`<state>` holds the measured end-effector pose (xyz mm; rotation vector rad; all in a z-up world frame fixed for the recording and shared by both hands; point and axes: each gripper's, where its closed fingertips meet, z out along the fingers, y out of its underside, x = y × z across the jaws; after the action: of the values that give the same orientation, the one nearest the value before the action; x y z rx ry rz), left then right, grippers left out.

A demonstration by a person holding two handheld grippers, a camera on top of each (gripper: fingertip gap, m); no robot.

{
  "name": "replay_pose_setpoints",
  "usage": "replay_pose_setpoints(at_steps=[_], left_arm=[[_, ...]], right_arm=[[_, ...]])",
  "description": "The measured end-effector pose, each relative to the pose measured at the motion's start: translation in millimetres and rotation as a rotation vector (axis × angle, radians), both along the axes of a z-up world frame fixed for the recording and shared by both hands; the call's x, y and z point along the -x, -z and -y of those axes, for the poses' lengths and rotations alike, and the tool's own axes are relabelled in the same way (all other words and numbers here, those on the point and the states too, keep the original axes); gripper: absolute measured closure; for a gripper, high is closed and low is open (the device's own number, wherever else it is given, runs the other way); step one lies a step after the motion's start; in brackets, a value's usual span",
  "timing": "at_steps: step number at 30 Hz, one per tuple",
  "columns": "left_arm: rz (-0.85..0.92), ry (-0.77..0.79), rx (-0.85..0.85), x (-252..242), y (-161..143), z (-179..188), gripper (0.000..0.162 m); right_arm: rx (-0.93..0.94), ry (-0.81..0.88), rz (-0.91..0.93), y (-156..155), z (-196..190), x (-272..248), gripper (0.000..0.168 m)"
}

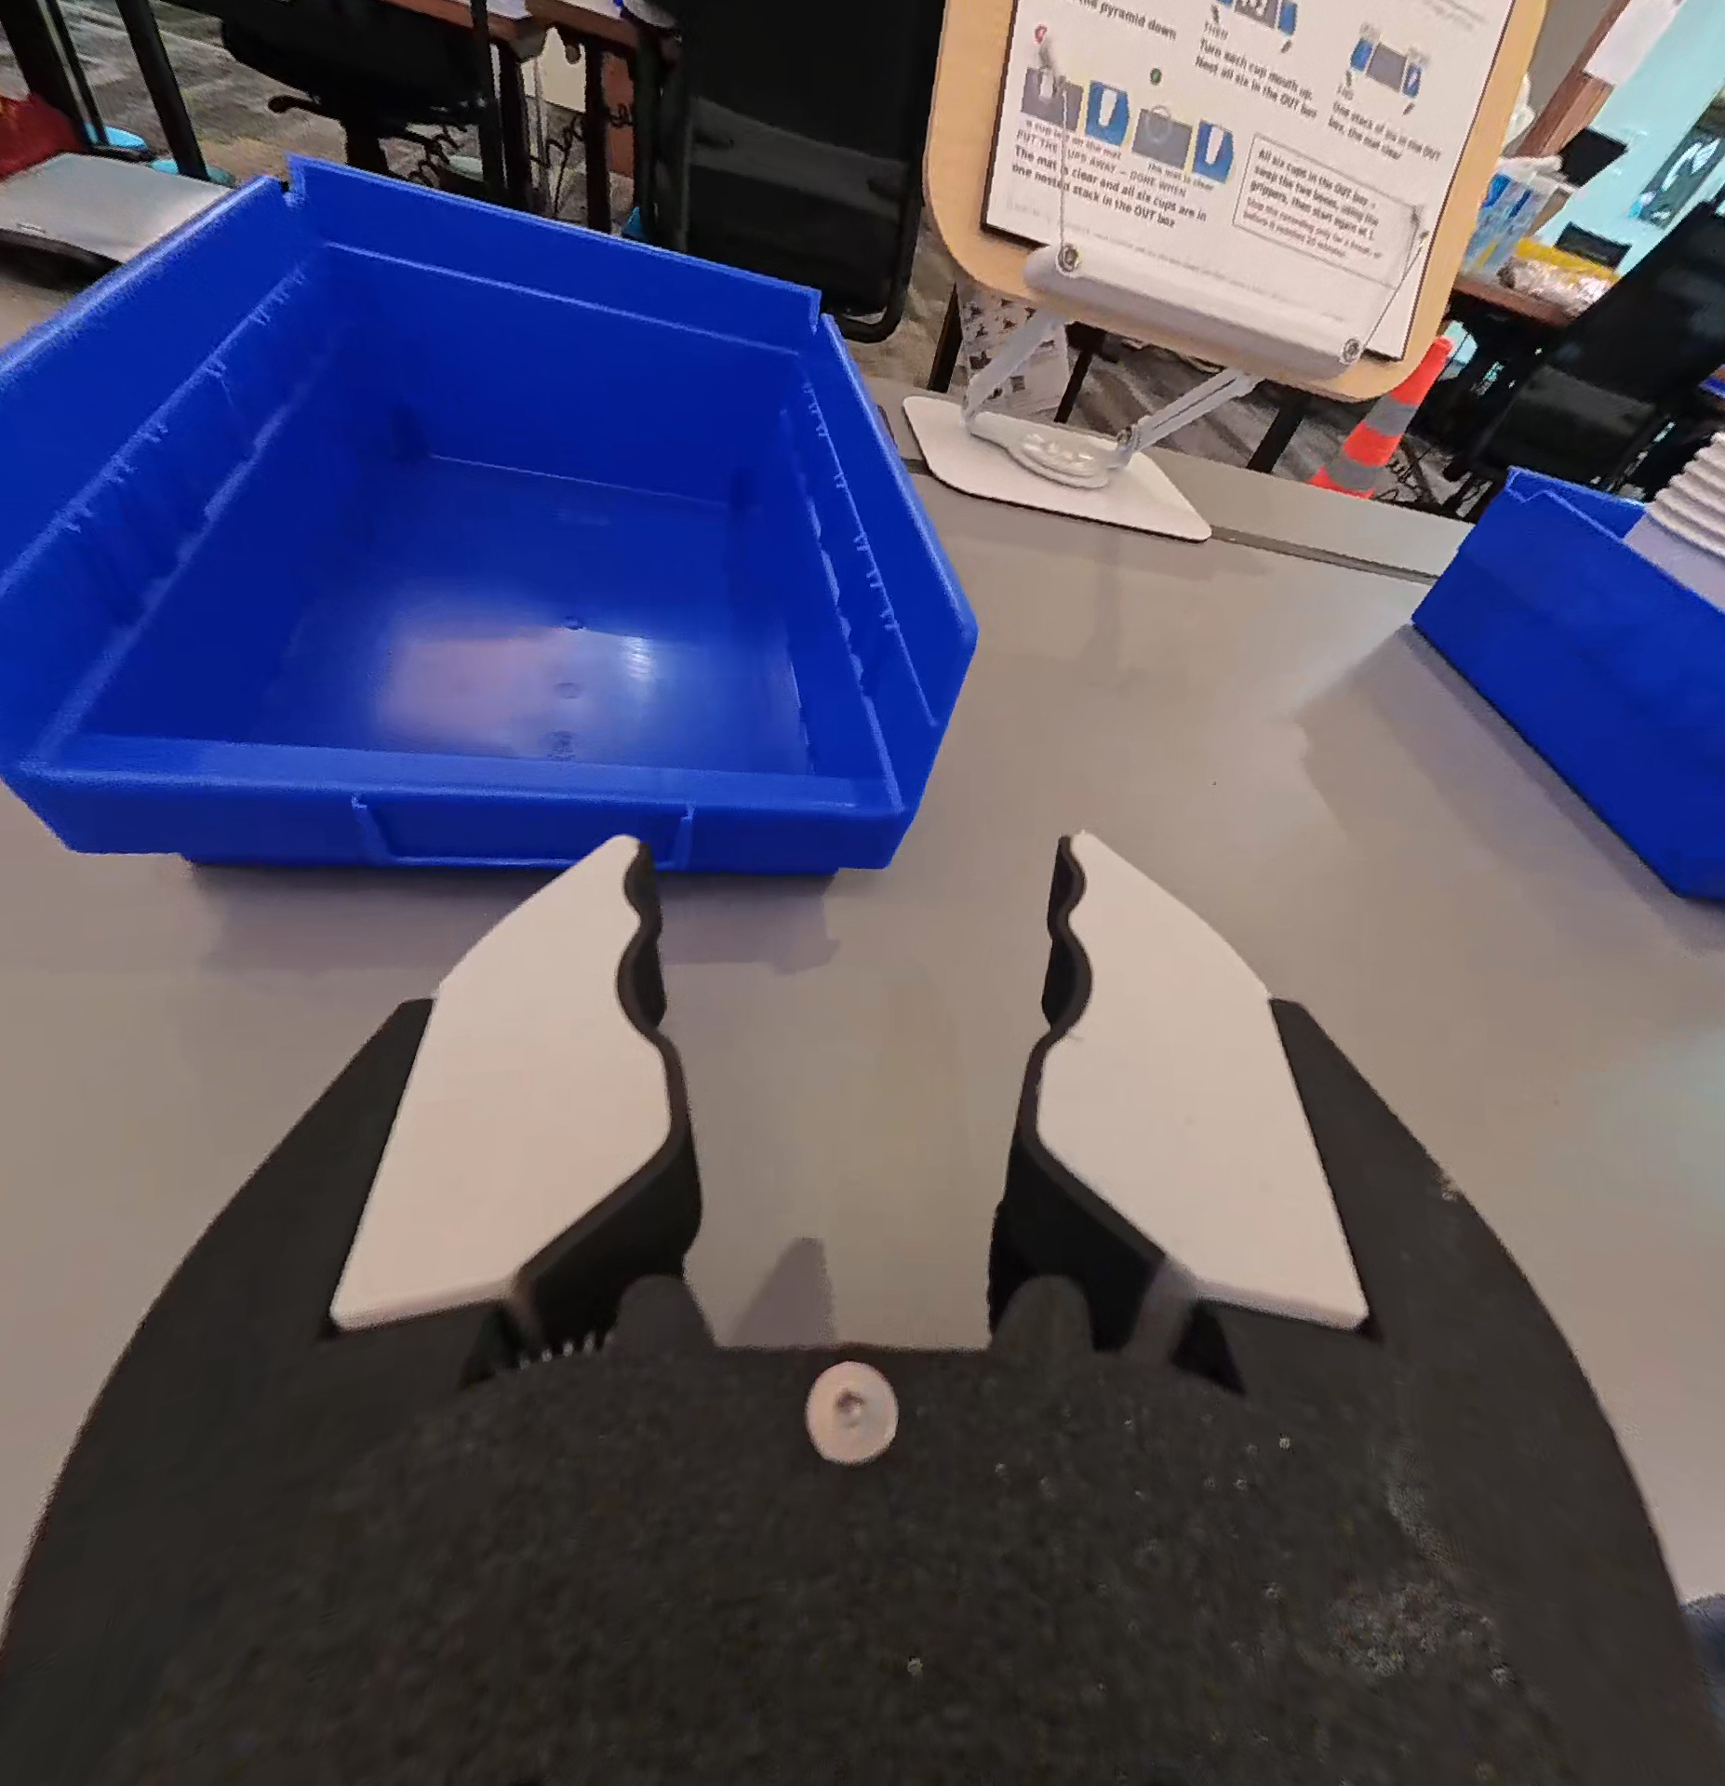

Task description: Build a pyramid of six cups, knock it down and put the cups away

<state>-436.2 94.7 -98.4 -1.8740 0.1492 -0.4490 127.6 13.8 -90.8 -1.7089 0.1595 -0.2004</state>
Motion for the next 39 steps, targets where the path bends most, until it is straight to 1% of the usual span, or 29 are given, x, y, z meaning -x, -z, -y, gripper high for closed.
replay_pose_setpoints(at_steps=[9,10,11,12,14,16,18,20,22,24,25,27,29,30,32,35,37,39], left_arm=[[-0.013,0.026,0.017,-6,4,0,0.084],[-0.004,0.045,0.006,-11,2,0,0.077],[0.022,0.081,-0.009,-20,-1,2,0.064],[0.063,0.136,-0.011,-34,-5,6,0.061],[0.105,0.289,-0.029,-81,-15,18,0.065],[0.031,0.404,-0.065,-142,-18,29,0.063],[-0.059,0.551,-0.080,-218,-13,46,0.057],[-0.080,0.651,-0.067,-293,-7,55,0.049],[-0.065,0.722,-0.011,-364,0,57,0.042],[-0.092,0.701,0.077,-420,8,44,0.037],[-0.101,0.697,0.094,-444,10,38,0.039],[-0.158,0.643,0.079,-478,13,19,0.050],[-0.197,0.606,0.096,-501,22,4,0.057],[-0.213,0.601,0.121,-510,28,0,0.065],[-0.235,0.573,0.185,-516,42,-10,0.083],[-0.183,0.543,0.267,-512,52,-20,0.112],[-0.140,0.514,0.287,-504,50,-26,0.120],[-0.138,0.449,0.292,-488,48,-34,0.137]], right_arm=[[0.019,-0.008,0.039,2,-1,2,0.107],[0.023,-0.004,0.052,2,0,1,0.107],[0.022,0.007,0.061,1,1,-1,0.107],[0.019,0.017,0.065,0,3,-3,0.107],[0.003,0.046,0.058,-4,7,-11,0.107],[-0.015,0.071,0.038,-8,10,-22,0.107],[-0.002,0.097,0.017,-4,12,-34,0.106],[0.006,0.155,-0.015,1,16,-50,0.104],[0.009,0.210,-0.054,5,20,-63,0.100],[0.017,0.230,-0.052,7,23,-71,0.099],[0.019,0.232,-0.043,6,23,-73,0.099],[0.031,0.233,-0.029,8,24,-75,0.099],[0.052,0.234,-0.030,12,23,-77,0.099],[0.061,0.237,-0.036,14,22,-78,0.100],[0.079,0.237,-0.059,19,19,-80,0.100],[0.101,0.244,-0.100,25,11,-83,0.102],[0.105,0.255,-0.130,27,6,-83,0.105],[0.107,0.249,-0.168,29,-1,-76,0.111]])
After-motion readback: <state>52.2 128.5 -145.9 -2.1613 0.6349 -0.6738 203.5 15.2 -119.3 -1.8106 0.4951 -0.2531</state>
